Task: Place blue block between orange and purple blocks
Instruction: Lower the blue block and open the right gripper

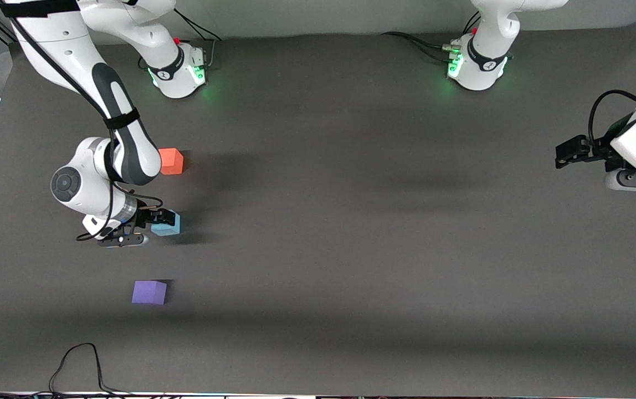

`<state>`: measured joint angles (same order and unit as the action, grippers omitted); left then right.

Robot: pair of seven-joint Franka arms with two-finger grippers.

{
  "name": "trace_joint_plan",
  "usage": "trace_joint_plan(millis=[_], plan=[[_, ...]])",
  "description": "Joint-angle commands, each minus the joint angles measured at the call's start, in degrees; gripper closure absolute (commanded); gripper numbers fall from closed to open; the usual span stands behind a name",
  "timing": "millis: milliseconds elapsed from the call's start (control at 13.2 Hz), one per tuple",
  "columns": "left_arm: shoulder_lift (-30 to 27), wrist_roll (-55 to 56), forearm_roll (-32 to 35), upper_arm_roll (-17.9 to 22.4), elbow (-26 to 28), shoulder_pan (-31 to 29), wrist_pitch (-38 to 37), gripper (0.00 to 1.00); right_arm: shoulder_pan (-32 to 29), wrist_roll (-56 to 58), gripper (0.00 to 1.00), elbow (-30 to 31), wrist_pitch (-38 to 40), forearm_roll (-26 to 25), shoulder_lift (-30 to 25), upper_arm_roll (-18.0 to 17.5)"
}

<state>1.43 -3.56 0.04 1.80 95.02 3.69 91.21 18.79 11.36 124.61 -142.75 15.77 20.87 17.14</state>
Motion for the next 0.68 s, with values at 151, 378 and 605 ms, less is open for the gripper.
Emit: trace_joint_plan(millis=[151, 378, 605], plan=[[0.1, -0.7, 0.7, 0.3, -0.8, 0.6, -0.2, 0.00, 0.8, 1.2, 0.00, 0.1, 5.0, 1.8, -11.9, 2.0], [0.2, -0.7, 0.7, 0.2, -0.8, 0.6, -0.2, 0.00, 0.8, 1.0, 0.00, -3.5, 13.8, 0.9, -18.6, 2.9], [0.2, -0.7, 0.7, 0.3, -0.8, 0.5, -0.1, 0.00, 0.8, 0.8, 0.00, -8.6, 22.1, -4.1, -23.4, 3.2]])
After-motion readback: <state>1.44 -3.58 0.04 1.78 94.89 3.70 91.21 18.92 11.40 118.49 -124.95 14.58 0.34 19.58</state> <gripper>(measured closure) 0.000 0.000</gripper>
